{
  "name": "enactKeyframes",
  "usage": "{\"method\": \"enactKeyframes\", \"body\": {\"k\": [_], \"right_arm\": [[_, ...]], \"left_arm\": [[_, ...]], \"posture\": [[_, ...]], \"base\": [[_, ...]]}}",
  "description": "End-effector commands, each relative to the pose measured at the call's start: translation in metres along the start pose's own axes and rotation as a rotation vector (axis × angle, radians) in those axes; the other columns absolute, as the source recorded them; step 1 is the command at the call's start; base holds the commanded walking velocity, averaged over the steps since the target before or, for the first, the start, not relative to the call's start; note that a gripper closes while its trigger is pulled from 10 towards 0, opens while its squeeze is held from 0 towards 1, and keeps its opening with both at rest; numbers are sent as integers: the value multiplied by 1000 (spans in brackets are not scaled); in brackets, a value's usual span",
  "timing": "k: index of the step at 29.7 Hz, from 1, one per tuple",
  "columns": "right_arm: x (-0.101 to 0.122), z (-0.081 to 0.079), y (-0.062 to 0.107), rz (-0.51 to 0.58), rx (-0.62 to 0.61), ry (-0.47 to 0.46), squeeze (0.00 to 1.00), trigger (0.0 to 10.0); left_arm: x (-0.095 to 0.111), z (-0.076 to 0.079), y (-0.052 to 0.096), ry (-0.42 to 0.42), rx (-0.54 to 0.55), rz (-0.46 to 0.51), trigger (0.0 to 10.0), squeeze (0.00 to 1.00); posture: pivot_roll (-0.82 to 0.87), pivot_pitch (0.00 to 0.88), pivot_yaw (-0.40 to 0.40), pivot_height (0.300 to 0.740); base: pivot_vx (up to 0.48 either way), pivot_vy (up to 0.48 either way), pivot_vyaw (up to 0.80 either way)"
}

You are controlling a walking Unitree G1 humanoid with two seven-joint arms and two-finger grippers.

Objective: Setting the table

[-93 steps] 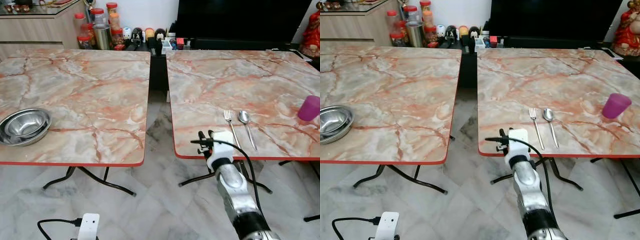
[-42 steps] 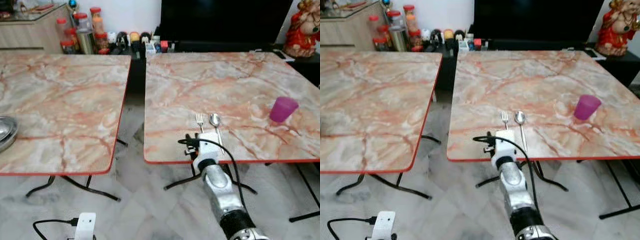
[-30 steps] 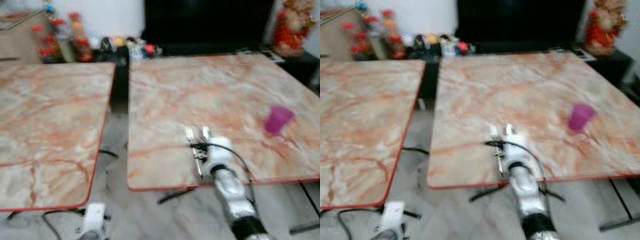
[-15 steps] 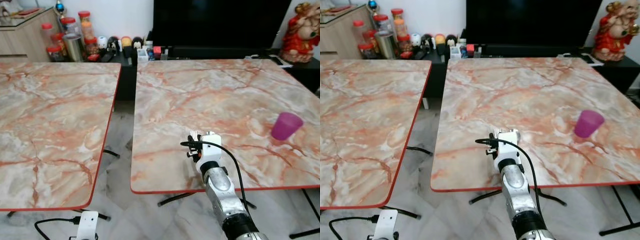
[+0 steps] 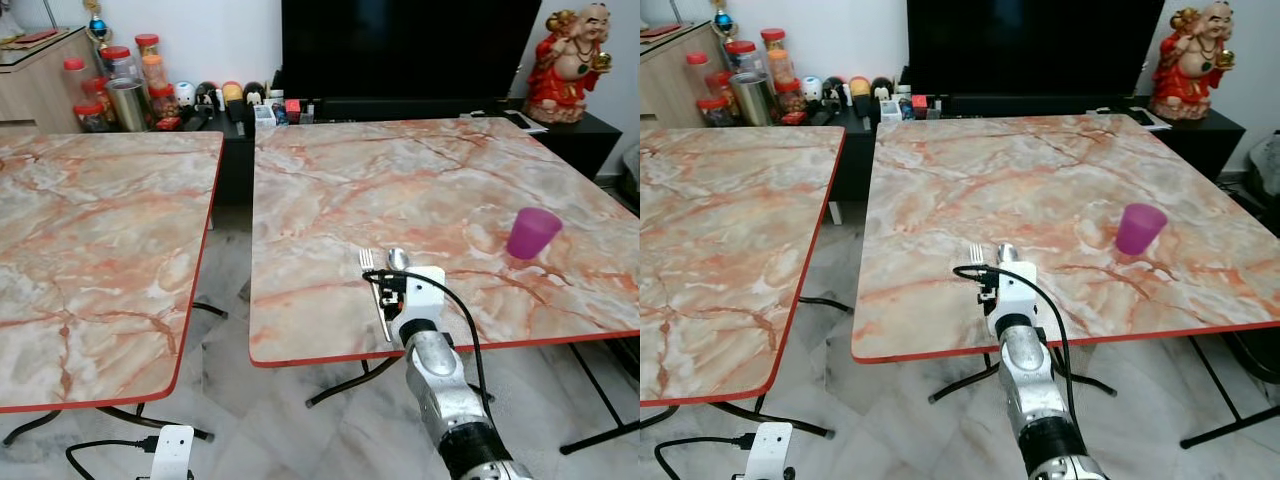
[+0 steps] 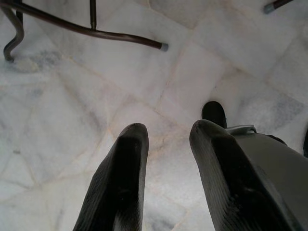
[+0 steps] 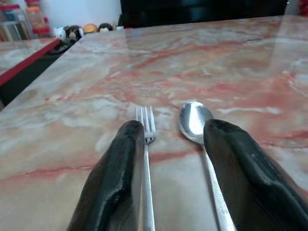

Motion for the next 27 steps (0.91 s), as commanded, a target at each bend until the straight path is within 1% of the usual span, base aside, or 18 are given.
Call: {"method": "enactKeyframes", "body": {"k": [1,4,17,27], "right_arm": [[3,-1,-5,-15,5,-3,0,10000],[5,-3,-7,-24,27,6,0,10000],[3,-2,-10,-42,14,-10,0,10000],[4,1,-9,-27,7,-23,0,10000]], "left_arm": [[2,-1,0,-1,1,0,10000,0],[2,-2,-1,0,5,1,10000,0],[3,-4,-1,0,10,5,10000,0],[6,-4,-1,-15,7,12,10000,0]], "posture": [[-68,0,-22,736],[-67,0,-22,736],[-60,0,-17,736],[-64,0,-15,736]], "base": [[0,0,0],[0,0,0],[0,0,0],[353,0,0]]}}
Point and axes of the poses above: a point about 5 cm out from each wrist's last joint towards the gripper, its own y axis pointing back from the gripper into the wrist, its own x axis along the axis of the wrist's last joint, z = x × y, the point moved 3 cm from there along -y, pointing out of the wrist towards the gripper, and after that the axes turned 10 degrees about -y, right-handed, at the moved point
